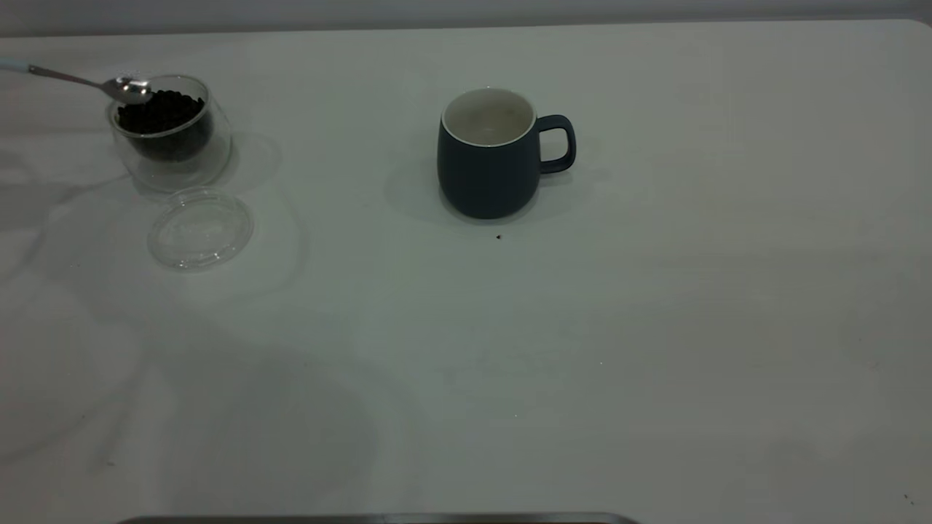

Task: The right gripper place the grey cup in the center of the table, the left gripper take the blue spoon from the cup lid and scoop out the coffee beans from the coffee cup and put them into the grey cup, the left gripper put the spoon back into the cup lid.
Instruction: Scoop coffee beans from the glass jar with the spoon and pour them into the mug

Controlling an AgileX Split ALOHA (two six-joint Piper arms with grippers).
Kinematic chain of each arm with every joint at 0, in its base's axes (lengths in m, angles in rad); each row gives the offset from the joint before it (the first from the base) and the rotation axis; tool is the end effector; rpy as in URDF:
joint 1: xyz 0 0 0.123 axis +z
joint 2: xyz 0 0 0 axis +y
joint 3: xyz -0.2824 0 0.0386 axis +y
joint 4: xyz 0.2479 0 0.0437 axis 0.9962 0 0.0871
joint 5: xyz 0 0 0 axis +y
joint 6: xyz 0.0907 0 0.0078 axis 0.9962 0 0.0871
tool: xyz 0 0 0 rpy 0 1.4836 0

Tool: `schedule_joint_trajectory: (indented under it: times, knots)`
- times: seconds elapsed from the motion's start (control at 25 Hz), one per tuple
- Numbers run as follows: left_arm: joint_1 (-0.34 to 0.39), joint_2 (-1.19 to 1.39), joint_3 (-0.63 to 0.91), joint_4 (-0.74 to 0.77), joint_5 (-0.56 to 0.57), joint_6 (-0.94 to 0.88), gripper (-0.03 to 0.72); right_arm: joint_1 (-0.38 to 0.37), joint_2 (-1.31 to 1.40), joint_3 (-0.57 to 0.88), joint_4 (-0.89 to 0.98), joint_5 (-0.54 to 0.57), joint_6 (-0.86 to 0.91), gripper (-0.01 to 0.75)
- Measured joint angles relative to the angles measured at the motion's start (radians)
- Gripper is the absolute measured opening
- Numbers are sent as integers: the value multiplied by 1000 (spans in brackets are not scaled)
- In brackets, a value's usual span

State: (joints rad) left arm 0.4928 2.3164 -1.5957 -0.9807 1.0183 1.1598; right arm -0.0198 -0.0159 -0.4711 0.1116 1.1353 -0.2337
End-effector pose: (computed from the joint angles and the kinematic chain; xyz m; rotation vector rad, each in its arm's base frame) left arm 0.4251 0.1551 0.1105 0.1078 2.4856 -0.7867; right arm -0.0074 0.0093 0.2636 -0.2363 2.1132 -0.0143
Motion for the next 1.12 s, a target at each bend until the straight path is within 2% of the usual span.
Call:
schedule_joint_trajectory:
  times: [0.24,0.68,1.12]
  knots:
    - [-14,16,0,-35,-15,61,130,0,0,0,0,0,0,459]
    - [-14,82,0,-68,-23,65,130,0,0,0,0,0,0,459]
    - [-14,96,0,-42,17,-102,130,0,0,0,0,0,0,459]
